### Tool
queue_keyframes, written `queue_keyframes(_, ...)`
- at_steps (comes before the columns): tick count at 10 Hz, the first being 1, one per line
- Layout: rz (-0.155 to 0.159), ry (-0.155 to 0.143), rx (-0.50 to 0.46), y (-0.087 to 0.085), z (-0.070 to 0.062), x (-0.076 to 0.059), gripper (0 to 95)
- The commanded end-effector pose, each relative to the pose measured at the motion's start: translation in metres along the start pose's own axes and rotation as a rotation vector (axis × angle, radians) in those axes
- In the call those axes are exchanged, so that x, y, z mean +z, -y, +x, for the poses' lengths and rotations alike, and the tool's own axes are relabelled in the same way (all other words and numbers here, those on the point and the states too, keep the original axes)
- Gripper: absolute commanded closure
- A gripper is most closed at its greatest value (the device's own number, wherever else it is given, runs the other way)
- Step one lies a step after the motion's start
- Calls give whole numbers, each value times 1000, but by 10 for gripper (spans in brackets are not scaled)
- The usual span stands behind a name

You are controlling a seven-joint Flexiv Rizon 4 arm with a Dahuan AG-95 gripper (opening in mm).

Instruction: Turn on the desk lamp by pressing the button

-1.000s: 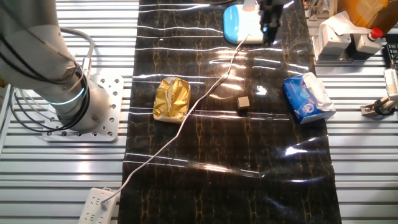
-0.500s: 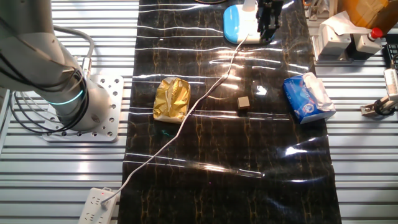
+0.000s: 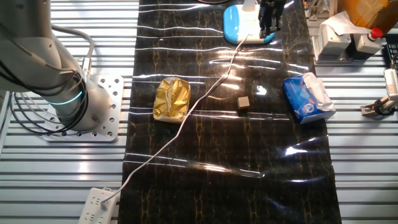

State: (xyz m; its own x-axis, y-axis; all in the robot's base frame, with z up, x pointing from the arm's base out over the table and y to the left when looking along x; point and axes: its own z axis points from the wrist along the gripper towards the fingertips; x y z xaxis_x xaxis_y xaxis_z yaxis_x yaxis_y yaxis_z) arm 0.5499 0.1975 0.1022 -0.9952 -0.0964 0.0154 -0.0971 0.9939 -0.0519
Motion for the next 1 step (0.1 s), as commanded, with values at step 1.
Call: queue_keyframes(1,-11,-30,-12,-1,-3,1,950)
